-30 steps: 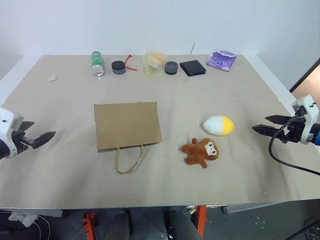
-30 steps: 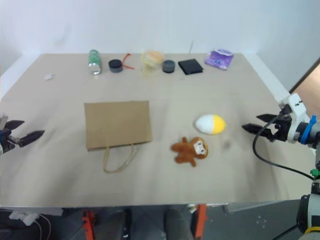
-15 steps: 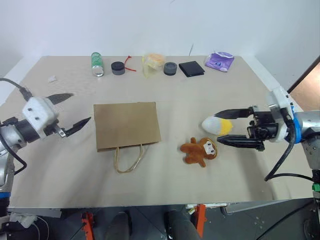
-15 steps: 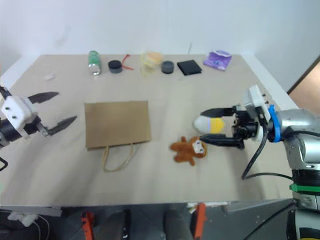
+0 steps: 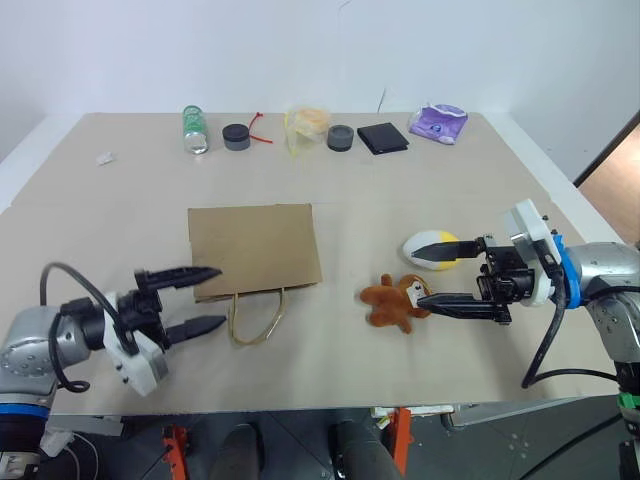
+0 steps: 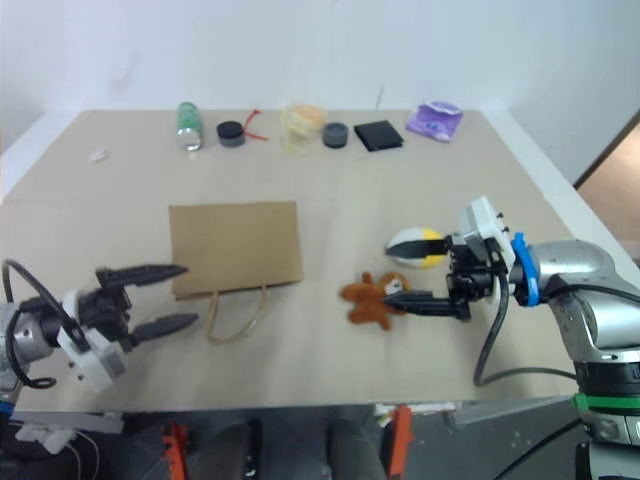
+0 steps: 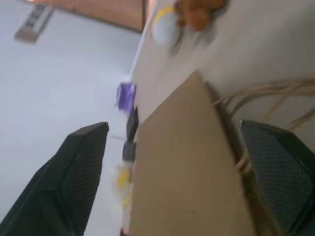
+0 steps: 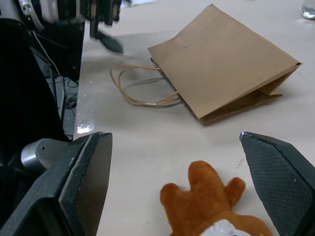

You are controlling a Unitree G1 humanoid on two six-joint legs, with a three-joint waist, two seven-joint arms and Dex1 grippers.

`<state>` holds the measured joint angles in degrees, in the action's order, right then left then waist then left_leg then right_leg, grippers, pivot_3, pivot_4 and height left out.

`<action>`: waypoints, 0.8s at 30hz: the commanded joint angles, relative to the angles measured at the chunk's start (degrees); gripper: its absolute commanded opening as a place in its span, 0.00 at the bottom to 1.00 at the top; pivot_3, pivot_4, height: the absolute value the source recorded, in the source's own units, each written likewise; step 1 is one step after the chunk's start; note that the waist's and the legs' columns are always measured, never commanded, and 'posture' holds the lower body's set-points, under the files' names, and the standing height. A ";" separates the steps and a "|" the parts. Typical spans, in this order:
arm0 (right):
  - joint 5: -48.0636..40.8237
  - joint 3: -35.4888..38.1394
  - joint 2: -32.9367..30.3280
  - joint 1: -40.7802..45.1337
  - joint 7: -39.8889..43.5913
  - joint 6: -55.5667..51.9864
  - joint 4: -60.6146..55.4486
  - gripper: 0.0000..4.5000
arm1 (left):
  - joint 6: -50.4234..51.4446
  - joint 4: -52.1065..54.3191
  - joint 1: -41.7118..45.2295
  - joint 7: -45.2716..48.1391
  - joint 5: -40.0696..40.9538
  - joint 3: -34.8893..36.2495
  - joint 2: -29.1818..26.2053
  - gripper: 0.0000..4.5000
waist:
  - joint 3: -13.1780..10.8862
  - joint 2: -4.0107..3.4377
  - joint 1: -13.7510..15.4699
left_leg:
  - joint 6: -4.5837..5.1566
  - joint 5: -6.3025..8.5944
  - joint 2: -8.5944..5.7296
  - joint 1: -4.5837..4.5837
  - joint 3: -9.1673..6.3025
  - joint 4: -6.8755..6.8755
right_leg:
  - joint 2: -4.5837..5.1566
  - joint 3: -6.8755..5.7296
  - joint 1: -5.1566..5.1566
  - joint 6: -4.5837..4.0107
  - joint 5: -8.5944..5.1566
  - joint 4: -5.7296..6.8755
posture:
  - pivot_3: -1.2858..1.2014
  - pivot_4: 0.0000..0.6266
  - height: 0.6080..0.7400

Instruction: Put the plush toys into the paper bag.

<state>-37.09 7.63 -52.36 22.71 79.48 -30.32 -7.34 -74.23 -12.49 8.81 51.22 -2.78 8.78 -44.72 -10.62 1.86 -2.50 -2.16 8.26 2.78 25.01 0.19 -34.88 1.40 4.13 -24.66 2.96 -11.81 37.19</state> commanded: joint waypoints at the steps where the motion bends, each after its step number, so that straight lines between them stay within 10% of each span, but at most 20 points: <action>1: -1.83 2.75 -0.49 -0.46 -0.90 -0.16 -2.57 1.00 | -4.02 -3.16 0.51 -4.03 -3.04 0.10 -1.44 0.98 | 0.00 0.00 -0.01 | 0.00 0.00 0.02 0.00 0.01 -0.03 | 0.00 0.00 0.00 0.00 0.03 0.00 | 0.52 0.24 1.00; 24: -2.15 2.65 -0.63 -1.42 -2.67 -0.04 -3.58 1.00 | -2.34 -2.85 2.66 -19.49 -12.96 -5.62 -2.01 0.98 | 0.02 0.00 -0.01 | 0.02 -0.01 0.31 -0.02 0.54 -0.12 | 0.01 0.02 0.02 0.04 0.10 0.00 | 0.52 0.24 1.00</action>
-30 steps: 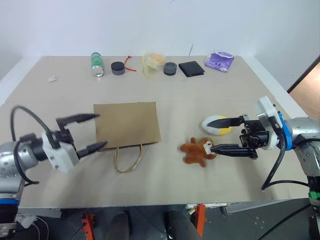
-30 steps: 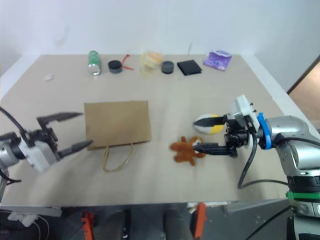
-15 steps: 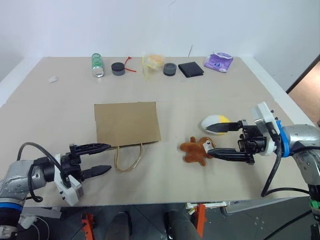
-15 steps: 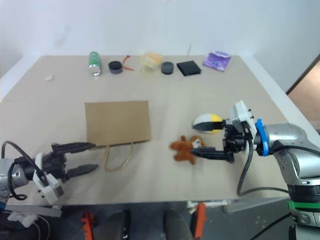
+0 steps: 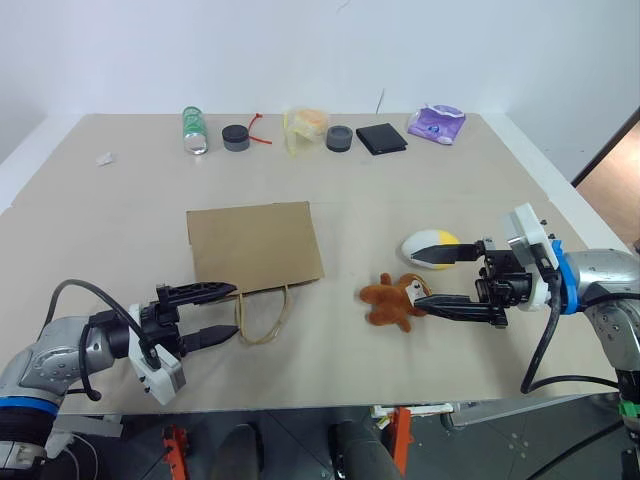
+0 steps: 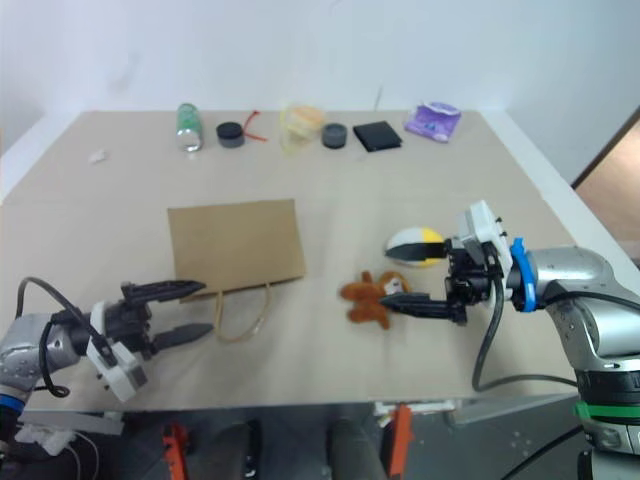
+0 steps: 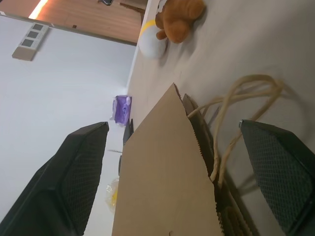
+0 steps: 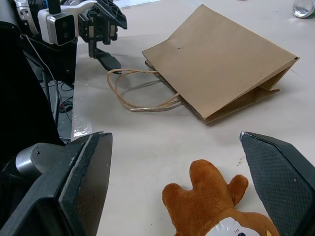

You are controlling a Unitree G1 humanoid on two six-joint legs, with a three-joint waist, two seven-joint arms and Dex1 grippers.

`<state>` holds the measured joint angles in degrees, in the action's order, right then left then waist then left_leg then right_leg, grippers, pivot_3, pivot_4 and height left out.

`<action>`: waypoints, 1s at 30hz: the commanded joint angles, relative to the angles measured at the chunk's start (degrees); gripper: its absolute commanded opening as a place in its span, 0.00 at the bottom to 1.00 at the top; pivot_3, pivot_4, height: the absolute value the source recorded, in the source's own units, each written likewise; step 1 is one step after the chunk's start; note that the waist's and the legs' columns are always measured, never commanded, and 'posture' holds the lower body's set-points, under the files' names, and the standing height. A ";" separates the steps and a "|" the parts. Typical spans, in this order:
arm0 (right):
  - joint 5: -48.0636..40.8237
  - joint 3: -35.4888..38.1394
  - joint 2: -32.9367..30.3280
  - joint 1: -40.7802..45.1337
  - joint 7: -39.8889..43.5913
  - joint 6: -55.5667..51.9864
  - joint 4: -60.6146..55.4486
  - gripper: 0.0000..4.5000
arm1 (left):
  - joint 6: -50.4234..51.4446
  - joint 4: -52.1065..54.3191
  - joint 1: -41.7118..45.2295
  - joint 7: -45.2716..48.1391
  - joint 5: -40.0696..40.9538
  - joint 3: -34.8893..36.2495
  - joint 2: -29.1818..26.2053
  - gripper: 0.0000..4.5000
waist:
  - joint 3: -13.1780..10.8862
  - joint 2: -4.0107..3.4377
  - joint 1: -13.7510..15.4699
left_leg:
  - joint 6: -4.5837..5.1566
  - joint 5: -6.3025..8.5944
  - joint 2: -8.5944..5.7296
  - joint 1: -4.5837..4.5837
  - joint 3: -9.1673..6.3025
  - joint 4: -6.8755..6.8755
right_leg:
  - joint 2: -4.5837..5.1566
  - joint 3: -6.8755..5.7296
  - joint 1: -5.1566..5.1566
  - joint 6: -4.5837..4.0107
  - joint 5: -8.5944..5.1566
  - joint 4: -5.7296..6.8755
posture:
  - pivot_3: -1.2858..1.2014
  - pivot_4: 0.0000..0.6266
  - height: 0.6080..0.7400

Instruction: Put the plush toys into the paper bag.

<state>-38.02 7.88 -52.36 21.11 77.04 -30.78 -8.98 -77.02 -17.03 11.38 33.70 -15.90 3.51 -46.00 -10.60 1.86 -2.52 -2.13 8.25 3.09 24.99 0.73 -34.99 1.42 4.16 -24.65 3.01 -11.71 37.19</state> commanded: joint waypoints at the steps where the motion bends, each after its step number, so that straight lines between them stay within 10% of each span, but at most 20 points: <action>1: -1.19 2.40 -0.63 0.09 -0.27 0.45 -1.97 1.00 | 0.77 1.83 0.12 -2.30 0.06 -0.55 -0.87 0.98 | 0.00 0.00 0.00 | 0.00 0.00 0.01 0.00 0.03 0.00 | 0.00 0.00 0.00 0.00 0.00 0.00 | 0.52 0.24 1.00; 18: -1.84 2.27 -0.15 -0.11 -1.89 -0.16 -3.41 1.00 | 2.40 -1.99 6.60 -7.50 -7.80 -6.54 2.11 0.98 | 0.02 0.02 -0.02 | 0.01 -0.01 0.04 0.00 0.15 -0.01 | 0.00 0.03 0.00 0.05 0.03 0.00 | 0.52 0.24 1.00; 22: -3.15 3.14 0.23 -0.63 -2.80 -0.52 -4.66 1.00 | 2.61 -3.55 7.59 -8.92 -9.31 -7.85 2.53 0.70 | 0.02 0.02 -0.02 | 0.01 -0.01 0.09 0.00 0.19 -0.01 | -0.04 0.05 -0.02 0.05 0.03 0.00 | 0.52 0.24 1.00; 28: -5.37 4.24 0.73 -0.98 -3.70 -0.84 -6.01 1.00 | 2.81 -4.89 8.24 -10.41 -9.42 -9.36 1.93 0.05 | 0.03 0.04 -0.02 | 0.01 -0.01 0.09 0.00 0.24 -0.02 | -0.02 0.08 -0.01 0.07 0.05 0.00 | 0.52 0.24 1.00; 30: -5.59 4.33 1.00 -1.00 -3.81 -0.35 -6.06 1.00 | 3.33 -5.32 8.43 -10.80 -9.45 -9.73 1.86 0.02 | 0.03 0.04 -0.02 | 0.01 -0.01 0.09 -0.01 0.24 -0.02 | -0.02 0.08 -0.01 0.07 0.06 0.00 | 0.52 0.24 1.00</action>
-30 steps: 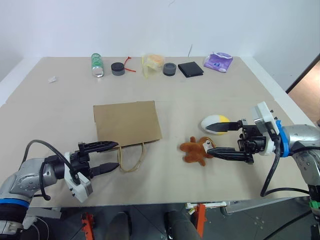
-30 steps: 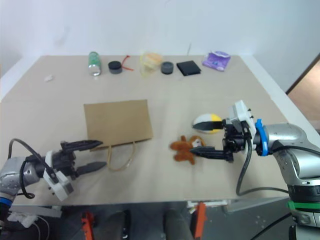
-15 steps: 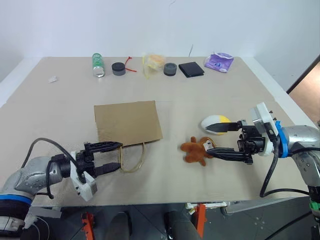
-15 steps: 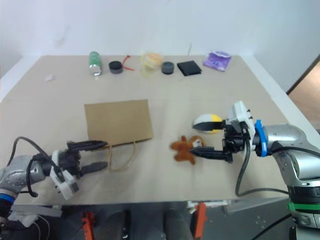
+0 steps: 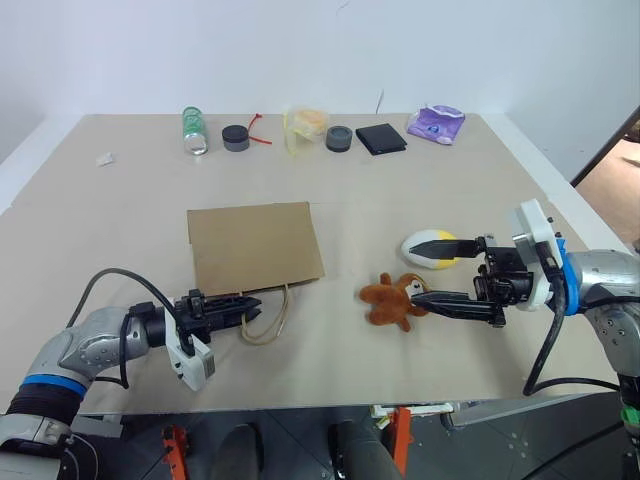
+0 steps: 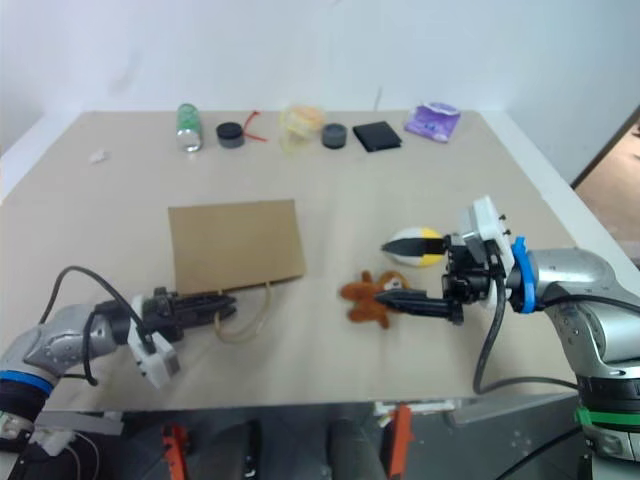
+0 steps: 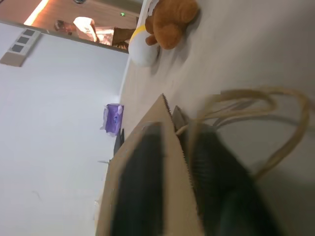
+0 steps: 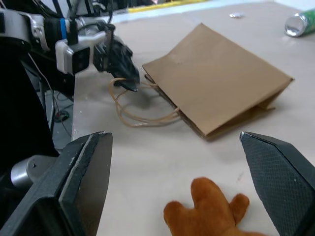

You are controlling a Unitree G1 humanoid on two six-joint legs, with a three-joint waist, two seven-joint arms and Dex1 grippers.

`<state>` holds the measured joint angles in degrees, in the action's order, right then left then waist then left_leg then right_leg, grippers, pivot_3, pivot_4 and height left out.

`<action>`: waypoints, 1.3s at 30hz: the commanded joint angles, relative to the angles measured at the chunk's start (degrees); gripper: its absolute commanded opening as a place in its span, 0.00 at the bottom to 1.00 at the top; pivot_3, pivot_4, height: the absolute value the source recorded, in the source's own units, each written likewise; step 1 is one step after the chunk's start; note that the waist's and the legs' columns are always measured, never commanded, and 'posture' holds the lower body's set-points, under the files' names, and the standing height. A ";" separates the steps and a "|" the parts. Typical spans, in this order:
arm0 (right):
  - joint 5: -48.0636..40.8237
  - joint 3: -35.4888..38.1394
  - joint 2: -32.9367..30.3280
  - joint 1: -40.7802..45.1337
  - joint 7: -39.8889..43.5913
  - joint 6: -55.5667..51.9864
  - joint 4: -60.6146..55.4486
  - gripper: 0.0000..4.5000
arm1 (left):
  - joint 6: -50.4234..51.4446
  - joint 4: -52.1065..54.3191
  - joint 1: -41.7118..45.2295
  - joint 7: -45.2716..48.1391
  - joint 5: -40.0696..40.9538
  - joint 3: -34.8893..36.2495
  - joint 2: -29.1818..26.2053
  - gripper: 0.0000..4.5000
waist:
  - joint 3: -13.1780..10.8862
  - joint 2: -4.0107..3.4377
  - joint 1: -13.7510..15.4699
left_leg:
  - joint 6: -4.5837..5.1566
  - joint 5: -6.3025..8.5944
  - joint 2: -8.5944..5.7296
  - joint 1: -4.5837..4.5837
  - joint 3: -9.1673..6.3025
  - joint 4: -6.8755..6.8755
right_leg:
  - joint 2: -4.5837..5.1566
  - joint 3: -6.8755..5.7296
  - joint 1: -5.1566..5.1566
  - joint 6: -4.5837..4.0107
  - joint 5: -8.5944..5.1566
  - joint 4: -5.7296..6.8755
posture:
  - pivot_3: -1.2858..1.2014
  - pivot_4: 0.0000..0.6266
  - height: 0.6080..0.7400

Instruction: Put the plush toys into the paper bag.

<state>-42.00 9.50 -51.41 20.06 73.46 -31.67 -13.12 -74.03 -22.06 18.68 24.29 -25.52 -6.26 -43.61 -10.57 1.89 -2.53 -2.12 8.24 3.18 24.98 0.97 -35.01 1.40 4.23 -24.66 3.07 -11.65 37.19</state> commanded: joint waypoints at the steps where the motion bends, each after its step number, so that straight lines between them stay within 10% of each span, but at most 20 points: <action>1: -1.65 2.69 0.13 -0.04 -0.26 0.71 -1.94 1.00 | 0.65 -0.49 1.18 -1.55 0.22 -0.23 -0.57 0.02 | 0.00 0.00 0.00 | 0.00 0.00 0.00 0.00 0.00 0.00 | 0.00 0.00 0.00 0.00 0.00 0.00 | 0.52 0.24 1.00; 13: 2.51 -5.23 11.85 -2.31 -16.21 -1.31 -6.15 1.00 | 30.80 19.64 2.53 1.49 26.67 0.84 3.54 0.02 | 0.08 0.12 -0.11 | 0.01 -0.01 0.07 0.03 -0.02 -0.13 | -0.08 -0.02 0.06 0.03 0.02 0.01 | 0.52 0.24 1.00; 23: 13.66 -14.53 31.27 3.10 -34.49 2.56 -0.70 0.00 | 39.20 28.70 -1.25 2.69 26.51 1.91 7.09 0.00 | 0.09 0.14 -0.21 | 0.01 -0.01 0.15 0.03 -0.03 -0.38 | -0.18 0.00 0.13 -0.02 0.19 0.04 | 0.52 0.24 1.00; 39: 26.36 -18.72 50.84 13.22 -42.18 19.72 26.77 0.00 | 41.54 31.25 -2.17 3.81 25.88 1.82 10.70 0.00 | 0.09 0.15 -0.20 | 0.03 -0.02 0.41 0.06 -0.07 -0.33 | -0.44 -0.02 0.12 -0.10 0.21 -0.01 | 0.52 0.24 1.00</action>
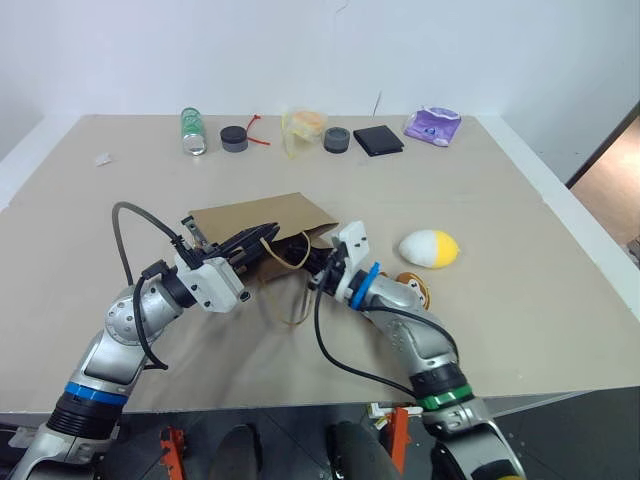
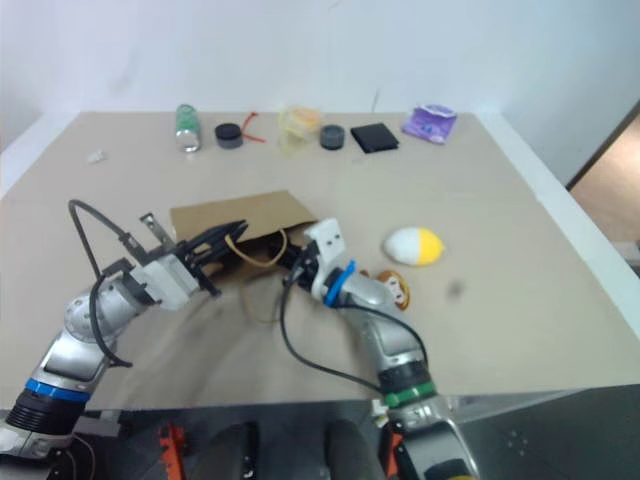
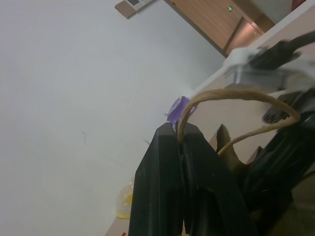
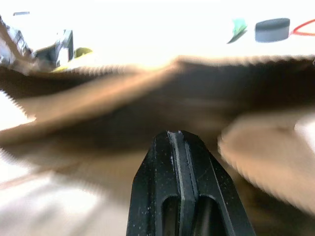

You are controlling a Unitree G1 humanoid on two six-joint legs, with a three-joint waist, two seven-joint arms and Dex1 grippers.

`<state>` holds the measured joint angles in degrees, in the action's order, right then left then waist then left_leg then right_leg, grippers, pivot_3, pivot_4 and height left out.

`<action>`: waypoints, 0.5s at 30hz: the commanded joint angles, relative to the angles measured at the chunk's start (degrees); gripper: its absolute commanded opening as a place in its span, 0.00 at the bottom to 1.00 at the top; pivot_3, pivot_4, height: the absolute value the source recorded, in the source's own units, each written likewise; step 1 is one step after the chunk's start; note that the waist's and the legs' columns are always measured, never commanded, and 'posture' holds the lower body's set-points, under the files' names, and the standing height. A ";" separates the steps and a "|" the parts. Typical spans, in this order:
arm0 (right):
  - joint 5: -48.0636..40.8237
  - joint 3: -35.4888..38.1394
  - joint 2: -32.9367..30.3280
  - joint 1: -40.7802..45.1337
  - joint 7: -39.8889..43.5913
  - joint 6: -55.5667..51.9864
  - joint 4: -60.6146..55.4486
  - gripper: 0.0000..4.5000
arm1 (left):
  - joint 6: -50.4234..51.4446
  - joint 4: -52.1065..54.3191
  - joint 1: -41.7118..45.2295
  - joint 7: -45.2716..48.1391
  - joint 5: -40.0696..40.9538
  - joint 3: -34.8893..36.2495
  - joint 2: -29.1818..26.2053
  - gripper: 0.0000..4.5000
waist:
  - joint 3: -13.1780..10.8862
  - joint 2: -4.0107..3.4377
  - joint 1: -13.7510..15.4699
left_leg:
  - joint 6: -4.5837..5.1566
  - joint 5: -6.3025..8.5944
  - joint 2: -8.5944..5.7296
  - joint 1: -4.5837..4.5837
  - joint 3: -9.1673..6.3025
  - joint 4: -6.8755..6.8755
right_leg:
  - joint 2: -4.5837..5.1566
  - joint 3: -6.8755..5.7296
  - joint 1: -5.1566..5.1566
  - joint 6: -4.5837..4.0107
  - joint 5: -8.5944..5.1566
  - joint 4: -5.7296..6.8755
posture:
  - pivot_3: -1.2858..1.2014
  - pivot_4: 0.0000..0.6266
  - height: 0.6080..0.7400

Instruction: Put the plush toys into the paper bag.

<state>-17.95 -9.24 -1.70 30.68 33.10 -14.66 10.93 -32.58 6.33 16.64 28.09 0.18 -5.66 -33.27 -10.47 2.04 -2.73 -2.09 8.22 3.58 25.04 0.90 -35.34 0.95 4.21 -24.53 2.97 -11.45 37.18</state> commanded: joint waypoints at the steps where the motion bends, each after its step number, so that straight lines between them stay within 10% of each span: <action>1: 3.36 -0.38 1.66 3.09 -2.40 3.28 4.29 0.00 | 0.23 3.03 -0.05 -0.20 0.12 1.40 0.71 0.00 | 0.00 0.00 0.00 | 0.00 0.00 0.00 0.00 0.02 -0.01 | 0.01 0.01 0.00 0.00 0.00 0.00 | 0.52 0.24 1.00; 15: 13.09 -4.39 -0.63 1.11 -3.67 4.60 11.57 0.00 | 15.09 4.97 6.11 -7.90 6.25 10.60 7.70 0.00 | 0.03 0.03 0.06 | 0.00 0.00 -0.01 -0.01 -0.01 -0.01 | 0.00 0.00 0.05 0.00 0.00 -0.01 | 0.52 0.24 1.00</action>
<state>-6.29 -13.41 -1.45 32.47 29.77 -9.41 22.15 -18.48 8.62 20.90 21.63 5.21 2.51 -25.70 -10.44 2.07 -2.67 -2.10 8.22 3.57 25.03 0.87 -35.37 0.96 4.22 -24.48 2.98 -11.45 37.18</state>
